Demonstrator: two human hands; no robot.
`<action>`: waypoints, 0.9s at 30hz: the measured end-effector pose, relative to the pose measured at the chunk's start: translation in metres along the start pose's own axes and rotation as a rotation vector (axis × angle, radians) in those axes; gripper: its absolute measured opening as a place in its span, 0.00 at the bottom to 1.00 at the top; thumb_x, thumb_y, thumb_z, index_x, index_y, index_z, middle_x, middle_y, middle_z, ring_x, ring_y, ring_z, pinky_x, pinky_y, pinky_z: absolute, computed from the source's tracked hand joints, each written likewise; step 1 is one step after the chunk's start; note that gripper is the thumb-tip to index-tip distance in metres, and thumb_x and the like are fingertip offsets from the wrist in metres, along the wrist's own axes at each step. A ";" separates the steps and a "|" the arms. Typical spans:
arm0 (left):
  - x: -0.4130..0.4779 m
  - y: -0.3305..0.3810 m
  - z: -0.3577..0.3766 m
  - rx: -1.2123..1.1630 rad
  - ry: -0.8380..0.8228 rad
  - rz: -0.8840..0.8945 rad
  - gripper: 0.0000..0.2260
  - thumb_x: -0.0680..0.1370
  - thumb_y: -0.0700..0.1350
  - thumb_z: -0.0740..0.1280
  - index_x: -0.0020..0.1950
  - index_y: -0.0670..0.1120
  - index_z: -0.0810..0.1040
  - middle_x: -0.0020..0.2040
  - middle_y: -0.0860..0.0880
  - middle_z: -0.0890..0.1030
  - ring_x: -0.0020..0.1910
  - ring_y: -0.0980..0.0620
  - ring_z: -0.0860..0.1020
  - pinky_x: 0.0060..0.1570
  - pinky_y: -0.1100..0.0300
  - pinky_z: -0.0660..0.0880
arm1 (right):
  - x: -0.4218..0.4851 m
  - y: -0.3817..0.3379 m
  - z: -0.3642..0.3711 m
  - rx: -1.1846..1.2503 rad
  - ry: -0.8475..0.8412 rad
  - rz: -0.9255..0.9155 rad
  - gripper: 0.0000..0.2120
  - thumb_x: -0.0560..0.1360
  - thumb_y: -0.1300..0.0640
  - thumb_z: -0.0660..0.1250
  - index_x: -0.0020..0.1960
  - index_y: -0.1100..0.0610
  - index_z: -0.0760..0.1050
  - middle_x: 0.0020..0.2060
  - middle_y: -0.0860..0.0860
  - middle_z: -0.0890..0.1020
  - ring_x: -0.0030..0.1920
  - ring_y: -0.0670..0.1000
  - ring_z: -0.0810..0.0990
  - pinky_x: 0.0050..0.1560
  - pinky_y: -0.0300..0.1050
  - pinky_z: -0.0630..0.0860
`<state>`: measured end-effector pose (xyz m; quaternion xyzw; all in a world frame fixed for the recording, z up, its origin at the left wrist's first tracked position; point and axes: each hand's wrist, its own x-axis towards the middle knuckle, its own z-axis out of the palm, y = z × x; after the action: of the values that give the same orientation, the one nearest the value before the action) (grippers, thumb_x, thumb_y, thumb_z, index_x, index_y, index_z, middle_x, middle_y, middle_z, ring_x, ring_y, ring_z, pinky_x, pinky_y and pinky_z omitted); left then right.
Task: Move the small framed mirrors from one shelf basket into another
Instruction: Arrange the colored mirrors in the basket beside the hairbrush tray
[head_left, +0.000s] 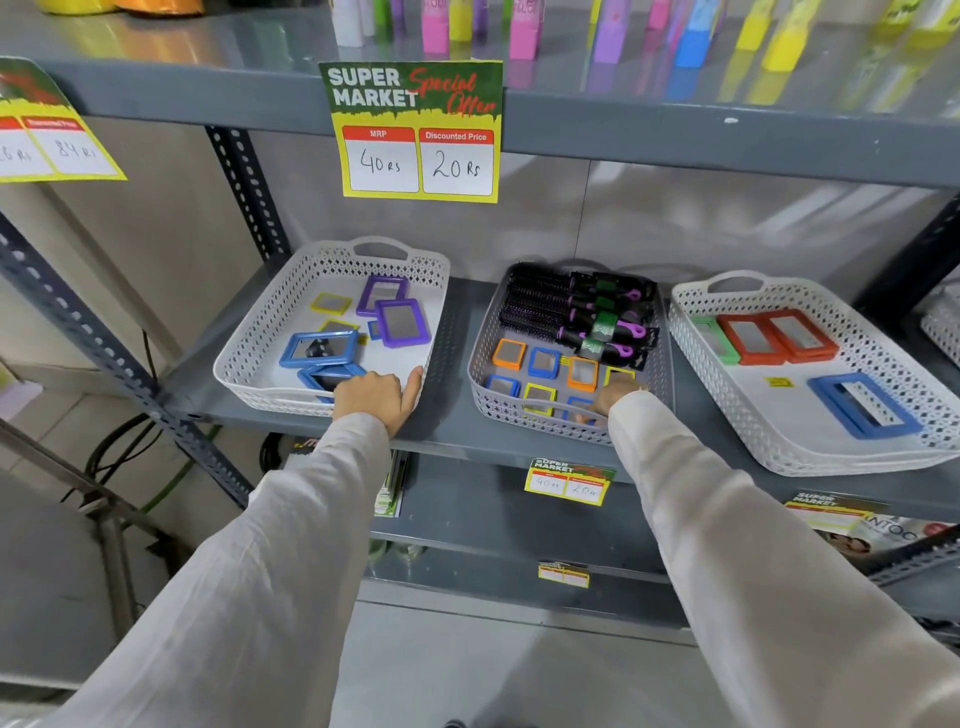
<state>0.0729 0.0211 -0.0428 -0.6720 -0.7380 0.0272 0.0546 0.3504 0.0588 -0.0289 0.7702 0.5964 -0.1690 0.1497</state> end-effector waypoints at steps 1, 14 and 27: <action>0.000 0.000 0.000 0.001 0.002 0.001 0.31 0.81 0.59 0.45 0.47 0.40 0.81 0.45 0.40 0.83 0.45 0.40 0.80 0.39 0.56 0.68 | 0.001 0.000 0.001 0.030 0.015 0.001 0.22 0.74 0.44 0.67 0.59 0.59 0.76 0.59 0.54 0.76 0.64 0.54 0.76 0.58 0.42 0.74; 0.004 -0.016 0.000 -0.072 0.083 0.064 0.29 0.81 0.60 0.47 0.44 0.42 0.80 0.43 0.41 0.82 0.45 0.41 0.80 0.39 0.56 0.69 | 0.022 -0.067 -0.059 0.404 0.202 -0.102 0.22 0.67 0.56 0.75 0.57 0.60 0.73 0.55 0.60 0.81 0.49 0.56 0.82 0.53 0.48 0.77; 0.002 -0.050 0.012 -0.071 0.265 0.046 0.31 0.72 0.60 0.35 0.27 0.46 0.71 0.26 0.44 0.77 0.26 0.45 0.74 0.27 0.61 0.57 | 0.055 -0.242 -0.043 0.719 0.055 -0.539 0.11 0.67 0.60 0.74 0.29 0.57 0.77 0.26 0.52 0.79 0.37 0.51 0.77 0.55 0.52 0.79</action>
<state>0.0223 0.0183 -0.0490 -0.6880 -0.7092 -0.0868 0.1269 0.1321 0.1837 -0.0215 0.5947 0.6829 -0.3779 -0.1928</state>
